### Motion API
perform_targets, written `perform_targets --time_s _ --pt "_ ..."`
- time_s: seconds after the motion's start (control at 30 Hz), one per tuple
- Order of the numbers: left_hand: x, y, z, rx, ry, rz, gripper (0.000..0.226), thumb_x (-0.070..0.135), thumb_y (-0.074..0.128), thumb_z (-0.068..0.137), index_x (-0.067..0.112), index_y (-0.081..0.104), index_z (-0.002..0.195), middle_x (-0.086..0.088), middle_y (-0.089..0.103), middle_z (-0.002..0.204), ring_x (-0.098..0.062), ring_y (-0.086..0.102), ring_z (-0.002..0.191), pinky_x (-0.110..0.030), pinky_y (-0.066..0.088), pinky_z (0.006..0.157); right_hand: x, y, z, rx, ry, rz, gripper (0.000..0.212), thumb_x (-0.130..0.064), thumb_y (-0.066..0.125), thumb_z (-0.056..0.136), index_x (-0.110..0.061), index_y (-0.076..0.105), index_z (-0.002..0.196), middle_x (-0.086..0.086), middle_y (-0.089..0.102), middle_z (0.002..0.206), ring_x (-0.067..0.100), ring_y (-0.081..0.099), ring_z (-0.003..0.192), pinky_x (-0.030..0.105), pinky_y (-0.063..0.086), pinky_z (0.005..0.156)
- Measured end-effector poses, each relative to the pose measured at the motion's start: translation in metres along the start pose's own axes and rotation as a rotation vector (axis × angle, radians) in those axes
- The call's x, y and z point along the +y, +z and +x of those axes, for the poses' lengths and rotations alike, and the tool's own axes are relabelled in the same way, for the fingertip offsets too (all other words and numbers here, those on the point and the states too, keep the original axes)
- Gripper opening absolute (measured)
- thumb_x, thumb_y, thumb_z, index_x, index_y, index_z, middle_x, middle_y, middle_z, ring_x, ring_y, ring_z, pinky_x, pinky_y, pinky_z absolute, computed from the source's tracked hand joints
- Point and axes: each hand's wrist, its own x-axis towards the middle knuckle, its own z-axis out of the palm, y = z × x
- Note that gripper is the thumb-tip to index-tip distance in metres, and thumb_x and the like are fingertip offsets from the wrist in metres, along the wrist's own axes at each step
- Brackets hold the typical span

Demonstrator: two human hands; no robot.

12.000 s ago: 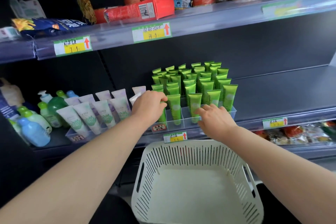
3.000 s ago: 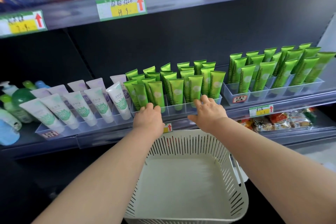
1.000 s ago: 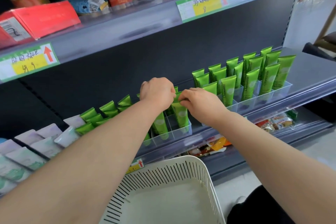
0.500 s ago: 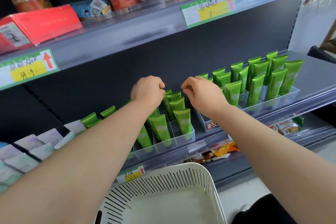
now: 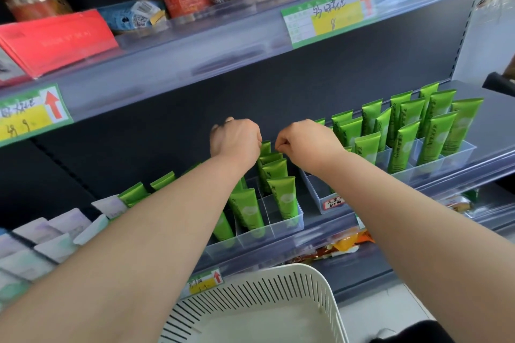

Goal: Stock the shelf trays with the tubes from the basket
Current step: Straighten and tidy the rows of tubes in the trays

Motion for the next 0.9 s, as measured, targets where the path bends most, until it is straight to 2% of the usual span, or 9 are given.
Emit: perform_targets --time_s 0.07,0.13,0.3,0.43,0.57,0.7,0.77,0.9 --pt "0.004 0.000 0.002 0.034 0.000 -0.001 0.015 0.019 0.061 0.089 0.030 0.071 0.090 0.001 0.068 0.095 -0.021 0.051 0.108 -0.033 0.036 0.084 0.001 0.001 0.000 0.010 -0.007 -0.011 0.017 -0.011 0.054 0.084 -0.022 0.066 0.079 -0.001 0.065 0.079 0.025 0.063 0.075 0.025 0.044 0.058" --pt "0.007 0.002 0.003 0.038 -0.007 -0.013 0.014 0.020 0.061 0.089 0.029 0.072 0.090 0.000 0.069 0.094 -0.021 0.052 0.107 -0.033 0.036 0.082 0.002 0.001 -0.002 0.023 -0.022 0.007 0.016 -0.017 0.054 0.088 -0.024 0.068 0.085 -0.002 0.067 0.083 0.024 0.063 0.078 0.029 0.051 0.063" --pt "0.000 0.005 0.001 -0.038 -0.060 -0.159 0.012 0.020 0.066 0.087 0.029 0.074 0.087 0.003 0.071 0.094 -0.022 0.063 0.093 -0.027 0.043 0.069 0.005 0.001 -0.010 0.044 -0.038 0.043 0.018 -0.027 0.054 0.092 -0.029 0.068 0.103 -0.002 0.070 0.099 0.023 0.063 0.089 0.036 0.055 0.074" --pt "-0.009 0.005 -0.002 -0.056 -0.067 -0.214 0.013 0.027 0.069 0.087 0.031 0.074 0.098 0.003 0.071 0.102 -0.024 0.064 0.098 -0.027 0.048 0.073 0.003 0.003 -0.011 0.010 -0.045 0.010 0.025 -0.024 0.052 0.094 -0.028 0.064 0.115 0.000 0.068 0.109 0.025 0.061 0.099 0.037 0.053 0.079" --pt "-0.011 0.003 -0.005 -0.057 -0.072 -0.194 0.014 0.029 0.069 0.087 0.031 0.074 0.100 0.001 0.070 0.103 -0.025 0.063 0.098 -0.027 0.046 0.071 -0.004 0.001 -0.007 -0.009 -0.027 0.020 0.021 -0.023 0.055 0.092 -0.029 0.070 0.105 -0.001 0.070 0.105 0.024 0.062 0.097 0.038 0.054 0.080" --pt "-0.012 0.003 -0.003 -0.064 -0.098 -0.166 0.013 0.021 0.069 0.085 0.026 0.075 0.096 -0.001 0.070 0.099 -0.026 0.064 0.091 -0.028 0.042 0.066 -0.008 0.001 0.000 -0.032 0.020 0.024 0.015 -0.025 0.058 0.089 -0.026 0.072 0.093 0.001 0.070 0.096 0.025 0.063 0.089 0.035 0.054 0.075" --pt "-0.012 0.003 -0.001 -0.068 -0.097 -0.180 0.015 0.019 0.069 0.085 0.025 0.075 0.096 -0.001 0.070 0.099 -0.026 0.065 0.092 -0.028 0.043 0.066 -0.007 0.000 0.001 -0.016 0.028 -0.006 0.015 -0.024 0.057 0.089 -0.026 0.072 0.091 0.001 0.070 0.093 0.026 0.063 0.086 0.030 0.051 0.069" --pt "-0.006 0.004 0.004 0.000 -0.066 -0.214 0.013 0.015 0.065 0.084 0.025 0.074 0.085 0.002 0.071 0.092 -0.025 0.065 0.085 -0.027 0.043 0.063 -0.004 0.000 0.001 0.043 0.014 -0.084 0.016 -0.025 0.057 0.090 -0.027 0.072 0.093 -0.001 0.069 0.091 0.025 0.064 0.083 0.026 0.042 0.062"
